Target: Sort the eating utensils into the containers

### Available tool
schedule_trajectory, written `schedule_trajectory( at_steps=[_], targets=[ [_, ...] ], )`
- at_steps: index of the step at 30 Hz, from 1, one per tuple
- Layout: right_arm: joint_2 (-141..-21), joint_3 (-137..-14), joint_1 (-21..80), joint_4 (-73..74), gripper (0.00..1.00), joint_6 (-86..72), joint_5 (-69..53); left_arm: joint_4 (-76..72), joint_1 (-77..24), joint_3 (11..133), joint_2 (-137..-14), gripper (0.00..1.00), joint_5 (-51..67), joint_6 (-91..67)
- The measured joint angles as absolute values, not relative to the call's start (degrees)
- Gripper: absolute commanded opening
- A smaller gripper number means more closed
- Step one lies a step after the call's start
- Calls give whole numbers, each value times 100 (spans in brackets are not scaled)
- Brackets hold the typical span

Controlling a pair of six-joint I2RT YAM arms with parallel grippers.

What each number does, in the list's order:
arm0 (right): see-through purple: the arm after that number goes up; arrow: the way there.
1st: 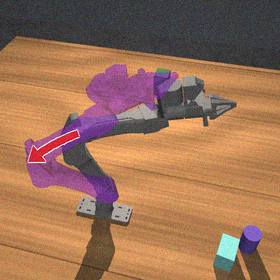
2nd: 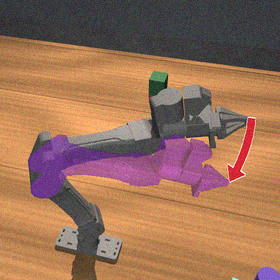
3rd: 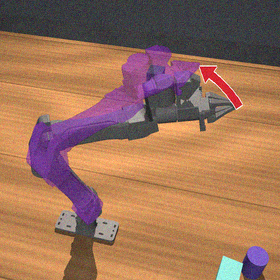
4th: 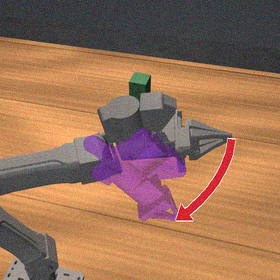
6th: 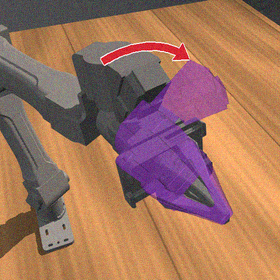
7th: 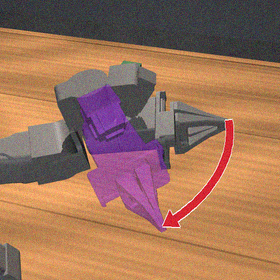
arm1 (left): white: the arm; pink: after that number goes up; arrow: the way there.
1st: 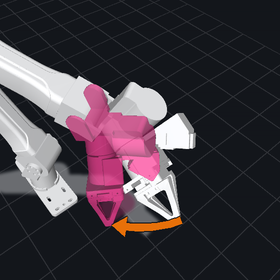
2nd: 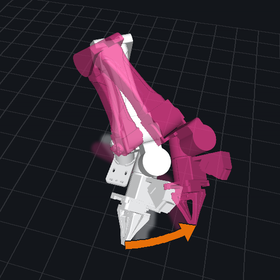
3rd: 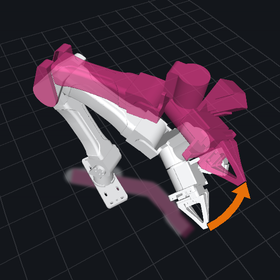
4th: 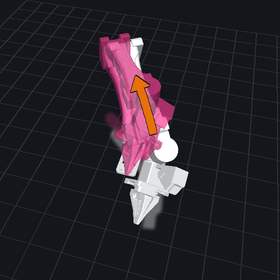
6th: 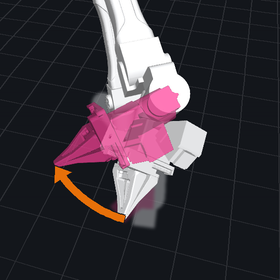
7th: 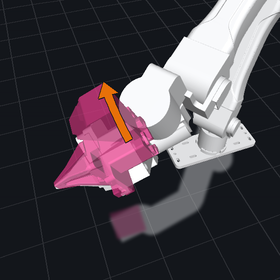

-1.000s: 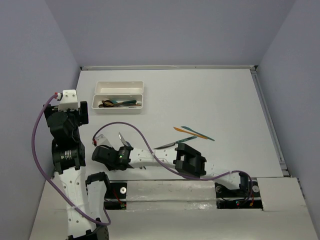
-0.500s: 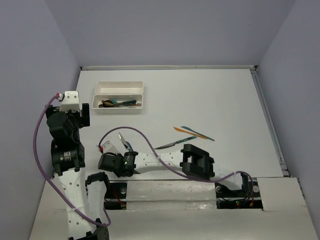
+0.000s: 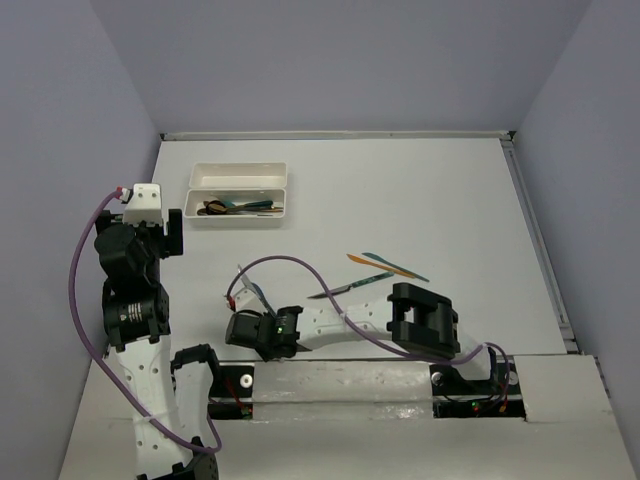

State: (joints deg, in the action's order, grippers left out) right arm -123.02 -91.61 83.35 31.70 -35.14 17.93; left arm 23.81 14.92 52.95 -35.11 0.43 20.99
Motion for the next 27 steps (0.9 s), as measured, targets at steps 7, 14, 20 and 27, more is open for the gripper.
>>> schedule_trajectory(
  at_steps=[7,14,20,27],
  targets=[
    [-12464,-9445,8348,3317,32,-3166,1778,2412,1492,5295,-3511,99,102,2086],
    [-12538,-9590,8346,3444,0,-3081,1747,2432,1492,5295,-3511,99,148,2078],
    [-12495,-9535,8346,3426,0,-3166,1911,2432,1492,5295,-3507,99,204,2075],
    [-12029,-8790,8370,3107,0,-3249,2628,2427,1494,5249,-3507,99,355,2091]
  ],
)
